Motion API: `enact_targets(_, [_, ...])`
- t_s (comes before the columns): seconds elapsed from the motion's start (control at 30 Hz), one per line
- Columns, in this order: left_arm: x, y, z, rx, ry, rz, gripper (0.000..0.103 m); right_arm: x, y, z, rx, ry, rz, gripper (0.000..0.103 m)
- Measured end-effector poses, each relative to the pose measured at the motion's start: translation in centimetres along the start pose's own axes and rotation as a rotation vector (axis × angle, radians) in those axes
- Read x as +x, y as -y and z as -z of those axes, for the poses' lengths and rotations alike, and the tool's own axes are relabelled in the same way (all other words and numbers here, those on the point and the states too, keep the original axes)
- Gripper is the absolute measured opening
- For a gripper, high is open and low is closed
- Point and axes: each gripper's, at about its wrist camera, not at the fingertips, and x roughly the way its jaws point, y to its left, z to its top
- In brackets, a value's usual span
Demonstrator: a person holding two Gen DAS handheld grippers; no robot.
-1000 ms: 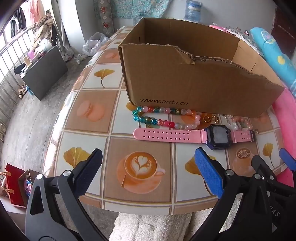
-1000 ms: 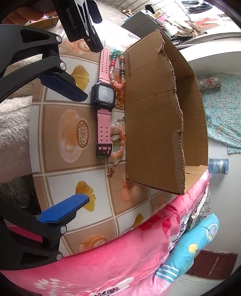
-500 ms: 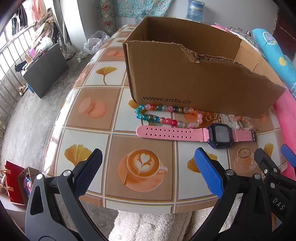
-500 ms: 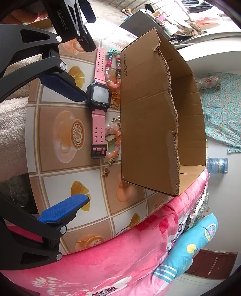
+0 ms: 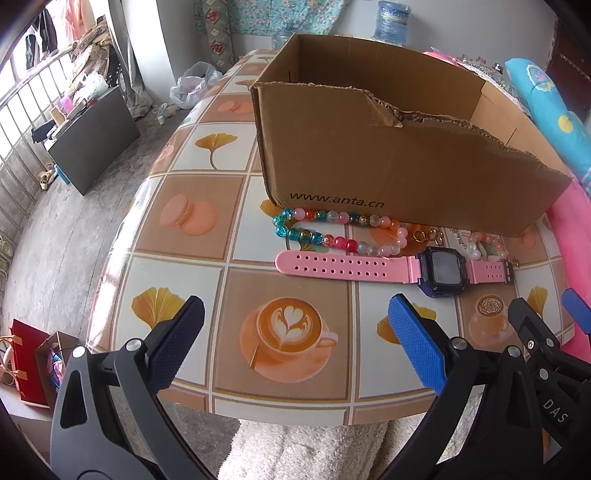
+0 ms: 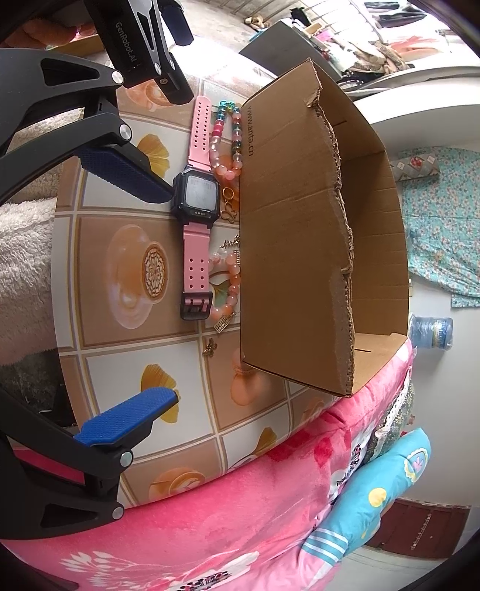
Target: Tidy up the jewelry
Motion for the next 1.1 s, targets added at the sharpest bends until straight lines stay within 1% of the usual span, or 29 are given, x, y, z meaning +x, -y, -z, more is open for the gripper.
enact_targets(0.5, [-0.2,0.0,0.1,-0.011,0.005,-0.018,0.096,-0.8,0.0,0.1,-0.023,0.020,0.004,0.098])
enact_targets(0.77, [-0.9,0.9,0.3,0.005,0.019,-0.039,0.096,-2.2,1.2,0.5,-0.016,0.061,-0.002,0.098])
enact_targets(0.87, [-1.2,1.2,0.3,0.018,0.030,-0.039,0.096,-2.9,1.7,0.7,-0.025,0.098,0.007,0.098])
enact_targets(0.97, [-1.5,1.2,0.6,0.041,0.061,-0.021,0.096,-3.8,2.0,1.0,-0.066,0.160,0.006,0.098])
enact_targets(1.0, [-1.7,1.0,0.8,0.048,0.084,-0.006,0.096,-4.2,2.0,1.1,-0.096,0.187,-0.003,0.098])
enact_targets(1.1, [-2.0,-0.2,1.6,0.055,0.151,0.063,0.096,-4.7,2.1,1.1,-0.143,0.230,-0.048,0.098])
